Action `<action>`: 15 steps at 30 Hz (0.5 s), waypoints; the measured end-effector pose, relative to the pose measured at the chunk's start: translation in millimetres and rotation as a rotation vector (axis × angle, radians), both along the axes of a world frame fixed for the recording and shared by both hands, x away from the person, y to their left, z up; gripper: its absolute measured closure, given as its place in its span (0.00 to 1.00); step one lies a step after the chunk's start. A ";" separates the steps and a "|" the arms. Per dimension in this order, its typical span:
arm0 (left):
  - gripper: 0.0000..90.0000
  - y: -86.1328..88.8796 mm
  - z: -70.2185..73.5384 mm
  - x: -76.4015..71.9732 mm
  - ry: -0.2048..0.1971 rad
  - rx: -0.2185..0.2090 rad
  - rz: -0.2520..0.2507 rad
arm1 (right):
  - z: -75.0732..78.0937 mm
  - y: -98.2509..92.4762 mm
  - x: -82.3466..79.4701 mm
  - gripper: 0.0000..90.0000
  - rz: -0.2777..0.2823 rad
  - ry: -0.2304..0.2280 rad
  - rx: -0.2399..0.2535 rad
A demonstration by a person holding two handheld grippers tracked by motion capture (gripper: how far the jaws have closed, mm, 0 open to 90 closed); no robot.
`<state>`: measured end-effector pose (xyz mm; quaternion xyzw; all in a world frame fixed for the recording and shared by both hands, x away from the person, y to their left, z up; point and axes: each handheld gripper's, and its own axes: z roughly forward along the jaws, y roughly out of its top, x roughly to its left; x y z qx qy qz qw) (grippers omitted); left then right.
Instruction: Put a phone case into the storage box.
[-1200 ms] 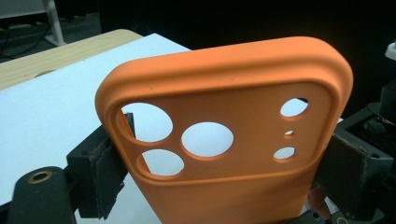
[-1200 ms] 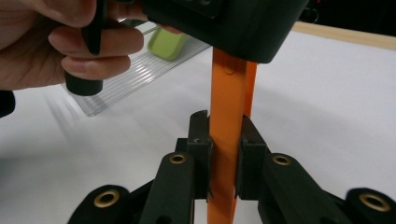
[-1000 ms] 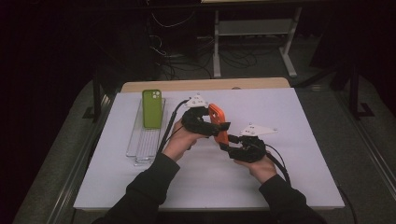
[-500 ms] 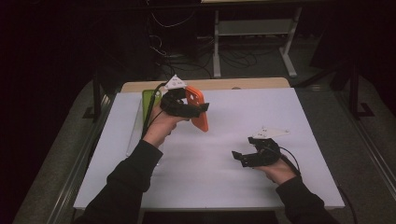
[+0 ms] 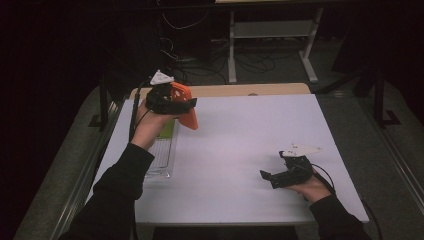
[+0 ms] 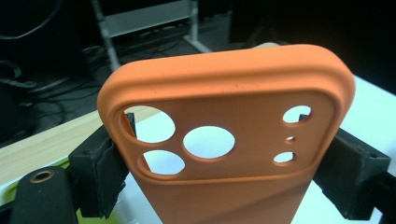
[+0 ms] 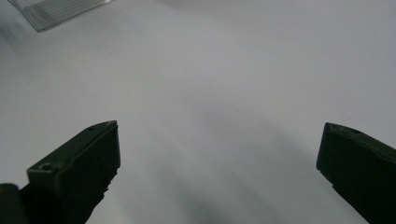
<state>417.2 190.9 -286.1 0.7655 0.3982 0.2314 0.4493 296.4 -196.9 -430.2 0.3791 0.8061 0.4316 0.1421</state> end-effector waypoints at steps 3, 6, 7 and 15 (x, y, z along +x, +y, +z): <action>0.15 12.7 0.8 1.3 0.010 0.008 0.052 | -2.2 -4.3 -2.1 0.00 0.006 0.013 0.001; 0.15 25.0 0.4 1.7 0.016 0.016 0.101 | -4.1 -7.0 -4.3 0.00 0.001 0.020 -0.002; 0.15 28.5 -0.2 2.0 0.014 0.020 0.118 | -4.5 -7.7 -5.9 0.00 -0.001 0.019 0.000; 0.15 50.1 -11.8 7.4 0.043 0.073 0.253 | -6.0 -9.3 -10.4 0.00 0.017 0.028 0.007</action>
